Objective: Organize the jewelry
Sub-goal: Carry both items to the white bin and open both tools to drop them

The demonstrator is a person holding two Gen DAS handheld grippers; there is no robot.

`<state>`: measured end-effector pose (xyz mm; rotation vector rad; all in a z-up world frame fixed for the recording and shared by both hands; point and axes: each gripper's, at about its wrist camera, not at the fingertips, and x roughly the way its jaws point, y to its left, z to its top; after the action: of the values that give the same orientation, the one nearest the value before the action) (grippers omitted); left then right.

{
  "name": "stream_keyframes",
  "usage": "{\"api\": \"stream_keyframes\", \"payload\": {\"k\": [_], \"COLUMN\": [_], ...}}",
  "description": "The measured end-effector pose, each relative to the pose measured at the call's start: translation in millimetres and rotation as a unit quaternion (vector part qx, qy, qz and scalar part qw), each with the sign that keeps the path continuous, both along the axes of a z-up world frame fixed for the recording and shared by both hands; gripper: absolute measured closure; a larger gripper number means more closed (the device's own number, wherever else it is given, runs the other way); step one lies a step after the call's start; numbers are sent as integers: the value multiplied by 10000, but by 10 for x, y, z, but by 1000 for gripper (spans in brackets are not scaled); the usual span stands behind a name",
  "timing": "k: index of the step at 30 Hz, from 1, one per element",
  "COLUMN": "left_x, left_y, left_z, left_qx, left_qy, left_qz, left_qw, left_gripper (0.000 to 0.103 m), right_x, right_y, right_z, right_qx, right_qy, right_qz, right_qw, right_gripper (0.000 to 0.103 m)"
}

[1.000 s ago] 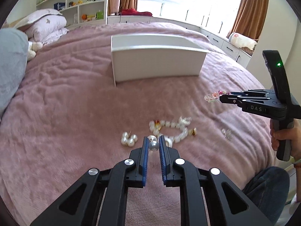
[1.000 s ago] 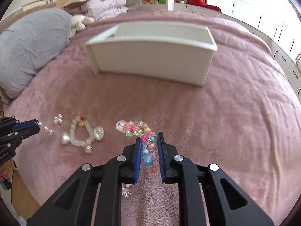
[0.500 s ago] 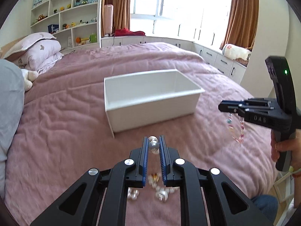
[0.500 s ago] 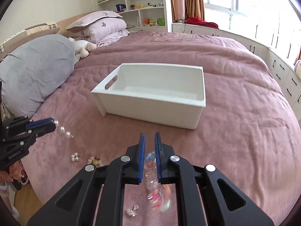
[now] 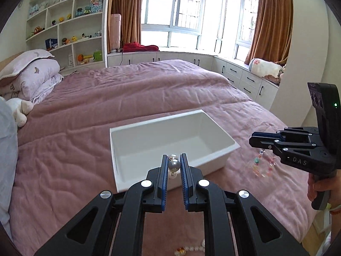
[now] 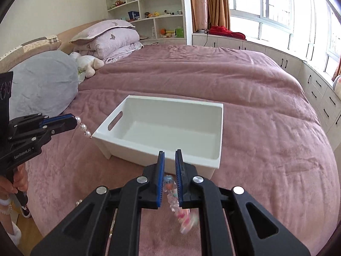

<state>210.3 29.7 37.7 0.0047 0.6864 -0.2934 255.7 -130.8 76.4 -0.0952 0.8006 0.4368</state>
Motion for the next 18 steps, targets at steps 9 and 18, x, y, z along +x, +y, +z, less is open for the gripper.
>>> {"api": "stream_keyframes", "payload": {"k": [9, 18], "left_x": [713, 1188], "left_y": [49, 85], "left_z": [-202, -796], "left_qx": [22, 65], "left_qy": [296, 742], "left_qz": [-11, 246], "left_qw": [9996, 9969], "left_gripper": [87, 87], "right_x": [638, 1210], "right_y": [110, 231], "right_z": [100, -279], "right_qx": [195, 75], "right_qy": [77, 253], "right_qz": [-91, -286], "right_qw": [9997, 9992], "right_gripper": [92, 92]}}
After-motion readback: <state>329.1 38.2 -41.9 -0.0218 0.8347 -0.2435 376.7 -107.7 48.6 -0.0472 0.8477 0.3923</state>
